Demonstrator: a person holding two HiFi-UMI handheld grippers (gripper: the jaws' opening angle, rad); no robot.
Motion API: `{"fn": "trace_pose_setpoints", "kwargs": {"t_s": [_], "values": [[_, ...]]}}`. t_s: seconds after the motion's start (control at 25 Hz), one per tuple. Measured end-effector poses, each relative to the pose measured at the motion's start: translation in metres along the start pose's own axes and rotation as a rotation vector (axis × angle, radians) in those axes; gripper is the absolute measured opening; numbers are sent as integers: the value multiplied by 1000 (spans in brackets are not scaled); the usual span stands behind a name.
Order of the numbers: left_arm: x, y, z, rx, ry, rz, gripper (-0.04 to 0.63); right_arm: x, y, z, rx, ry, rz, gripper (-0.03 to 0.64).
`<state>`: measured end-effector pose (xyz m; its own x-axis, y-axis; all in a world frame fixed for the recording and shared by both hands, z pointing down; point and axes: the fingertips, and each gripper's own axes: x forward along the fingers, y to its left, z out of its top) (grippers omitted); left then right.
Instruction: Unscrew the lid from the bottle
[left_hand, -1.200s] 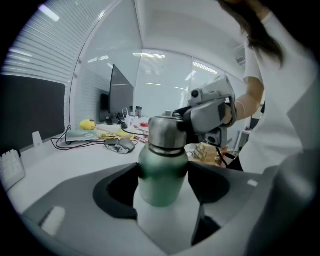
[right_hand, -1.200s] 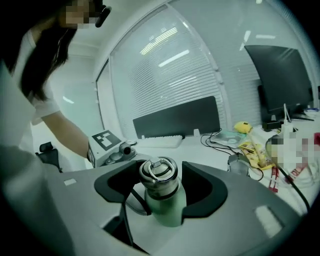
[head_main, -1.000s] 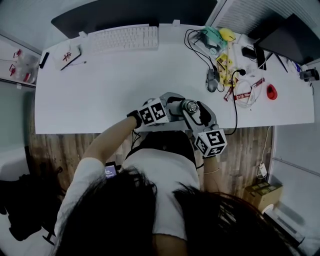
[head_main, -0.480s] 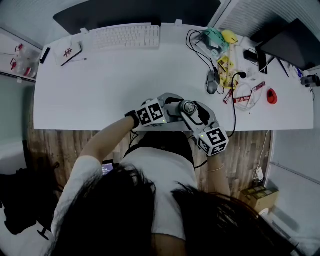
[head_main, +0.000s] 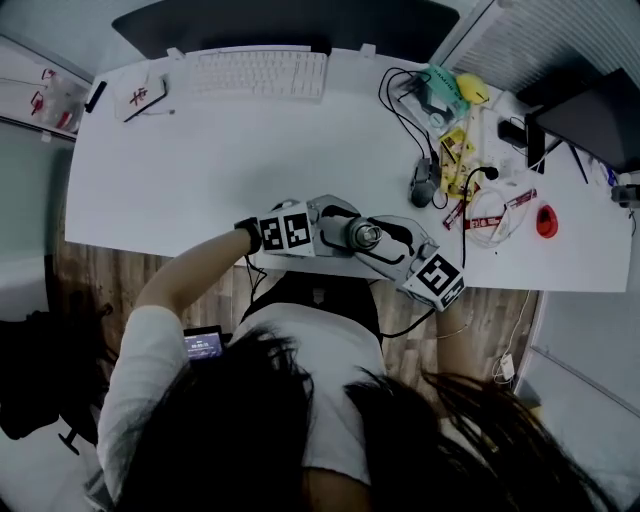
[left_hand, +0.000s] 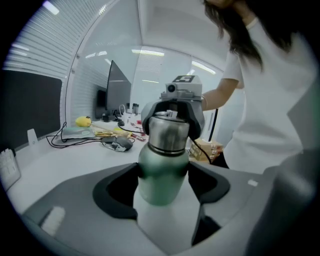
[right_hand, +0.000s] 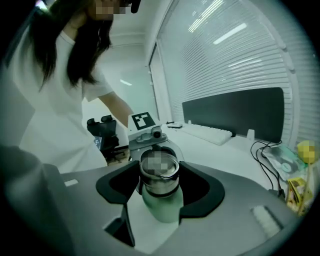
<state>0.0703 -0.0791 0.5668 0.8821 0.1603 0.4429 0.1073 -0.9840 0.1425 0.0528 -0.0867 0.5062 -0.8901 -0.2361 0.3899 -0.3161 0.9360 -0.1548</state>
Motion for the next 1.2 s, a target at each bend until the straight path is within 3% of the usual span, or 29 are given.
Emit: {"fn": "trace_pose_setpoints", "kwargs": {"t_s": [0.2, 0.4, 0.52, 0.84, 1.2], "values": [[0, 0, -1, 20, 28, -37, 367, 1, 2, 1, -54, 29, 157, 250], [1, -2, -4, 4, 46, -60, 370, 2, 6, 0, -94, 77, 223, 250], [1, -2, -4, -28, 40, -67, 373, 3, 7, 0, -102, 77, 211, 250], [-10, 4, -13, -27, 57, -25, 371, -6, 5, 15, -64, 12, 146, 250], [-43, 12, 16, -20, -43, 66, 370, -20, 2, 42, -38, -62, 32, 250]]}}
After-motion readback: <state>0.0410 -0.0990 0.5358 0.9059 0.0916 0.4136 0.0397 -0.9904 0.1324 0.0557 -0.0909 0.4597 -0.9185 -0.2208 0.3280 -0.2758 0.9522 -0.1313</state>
